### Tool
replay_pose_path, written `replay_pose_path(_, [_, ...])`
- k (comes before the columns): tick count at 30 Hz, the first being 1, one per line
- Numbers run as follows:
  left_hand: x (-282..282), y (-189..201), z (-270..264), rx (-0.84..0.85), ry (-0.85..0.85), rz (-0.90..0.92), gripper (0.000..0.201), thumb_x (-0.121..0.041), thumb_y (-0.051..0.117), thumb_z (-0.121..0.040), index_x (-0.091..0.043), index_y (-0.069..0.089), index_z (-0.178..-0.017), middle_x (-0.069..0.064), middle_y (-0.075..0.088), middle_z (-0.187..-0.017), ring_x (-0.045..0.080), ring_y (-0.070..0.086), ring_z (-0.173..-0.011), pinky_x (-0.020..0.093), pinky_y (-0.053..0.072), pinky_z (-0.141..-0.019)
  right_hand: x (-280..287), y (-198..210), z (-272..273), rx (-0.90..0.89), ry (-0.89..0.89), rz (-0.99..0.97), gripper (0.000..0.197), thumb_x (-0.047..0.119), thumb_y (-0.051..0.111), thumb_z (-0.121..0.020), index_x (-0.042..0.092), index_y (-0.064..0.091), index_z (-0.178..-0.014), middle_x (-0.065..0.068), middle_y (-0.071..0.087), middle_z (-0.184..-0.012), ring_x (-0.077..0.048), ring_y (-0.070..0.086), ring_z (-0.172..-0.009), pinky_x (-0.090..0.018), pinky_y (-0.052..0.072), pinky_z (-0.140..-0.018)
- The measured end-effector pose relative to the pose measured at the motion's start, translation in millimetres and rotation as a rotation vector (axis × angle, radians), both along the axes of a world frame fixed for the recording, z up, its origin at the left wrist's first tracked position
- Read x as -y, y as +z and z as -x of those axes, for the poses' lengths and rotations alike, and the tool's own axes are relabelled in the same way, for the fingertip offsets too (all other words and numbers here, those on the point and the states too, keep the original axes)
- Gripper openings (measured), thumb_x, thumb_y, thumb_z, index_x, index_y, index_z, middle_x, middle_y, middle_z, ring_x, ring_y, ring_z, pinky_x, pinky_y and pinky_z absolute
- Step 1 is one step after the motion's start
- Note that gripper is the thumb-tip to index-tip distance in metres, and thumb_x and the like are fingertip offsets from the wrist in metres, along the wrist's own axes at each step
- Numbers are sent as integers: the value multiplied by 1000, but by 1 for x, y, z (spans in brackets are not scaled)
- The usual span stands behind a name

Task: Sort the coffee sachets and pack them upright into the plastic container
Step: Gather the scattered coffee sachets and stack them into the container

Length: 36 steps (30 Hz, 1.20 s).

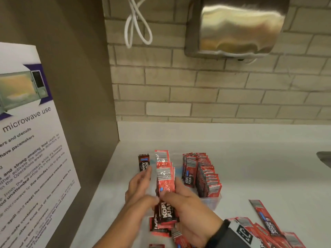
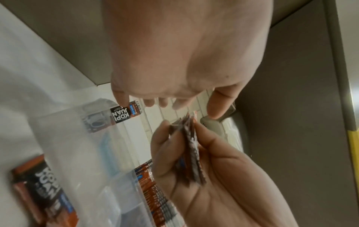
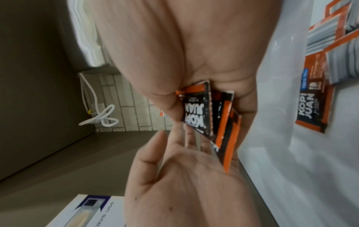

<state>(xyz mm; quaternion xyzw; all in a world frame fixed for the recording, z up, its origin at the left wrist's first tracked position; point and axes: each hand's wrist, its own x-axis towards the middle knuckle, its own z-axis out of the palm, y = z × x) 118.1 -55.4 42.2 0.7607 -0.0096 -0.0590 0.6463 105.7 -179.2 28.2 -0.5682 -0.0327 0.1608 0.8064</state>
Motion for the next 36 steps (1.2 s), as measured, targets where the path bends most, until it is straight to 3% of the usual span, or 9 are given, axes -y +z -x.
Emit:
replay_pose_path(3, [-4,14,0,13,-31,274,98,-3,57,-54,-24,29,-146,8,40,-145,25,39,-134,33,45,-85,7,6,-1,178,-48,250,34,9,53,-92,28,52,-120,-4,66,-111,-14,61,-102,-31,44,-98])
replay_pose_path(6, [0,8,7,96,-97,346,93,-6,72,-69,-65,30,-127,-16,59,-122,10,61,-111,29,53,-76,4,15,2,412,-51,516,37,15,48,-96,31,43,-128,5,60,-119,-8,54,-113,-28,41,-102])
replay_pose_path(10, [7,6,7,140,-87,313,99,5,64,-81,-78,23,-116,-19,64,-109,4,67,-96,41,52,-89,-2,19,3,490,-18,599,42,12,32,-96,15,34,-138,-18,42,-134,-43,38,-123,-35,32,-108])
replay_pose_path(14, [6,14,0,88,-89,347,87,-2,64,-84,-75,29,-118,-20,67,-97,4,67,-89,43,56,-82,1,9,-5,583,-60,710,37,14,44,-89,31,43,-122,-9,48,-113,-19,54,-105,-38,46,-94])
replay_pose_path(19, [17,15,-4,77,52,447,64,-4,64,-84,-58,44,-112,-11,67,-87,7,67,-76,36,53,-70,1,10,-15,643,-84,753,53,11,45,-92,42,18,-125,8,56,-115,-1,57,-104,-19,46,-91])
replay_pose_path(23, [32,14,-3,-3,169,679,48,-6,60,-87,-45,45,-112,2,71,-87,12,69,-69,32,50,-62,16,15,-21,755,-123,851,43,16,58,-85,40,38,-114,11,62,-100,-4,60,-92,-22,49,-80])
replay_pose_path(29, [34,17,-2,-22,248,865,45,-12,56,-91,-49,47,-115,14,66,-99,20,66,-73,32,53,-56,21,19,-23,882,-116,793,44,21,69,-73,40,59,-111,23,49,-100,7,50,-96,-6,40,-80])
replay_pose_path(32, [27,18,-7,16,315,903,34,-12,52,-93,-38,49,-116,17,64,-104,23,64,-77,31,54,-53,17,23,-19,816,-165,635,38,47,64,-67,44,56,-104,31,57,-105,7,55,-99,-8,43,-80])
replay_pose_path(36, [27,19,-10,36,295,985,17,-17,53,-92,-27,53,-106,12,62,-95,20,62,-77,30,55,-55,3,17,-22,828,-293,437,36,57,48,-84,29,59,-103,14,61,-100,-5,59,-98,-11,44,-79])
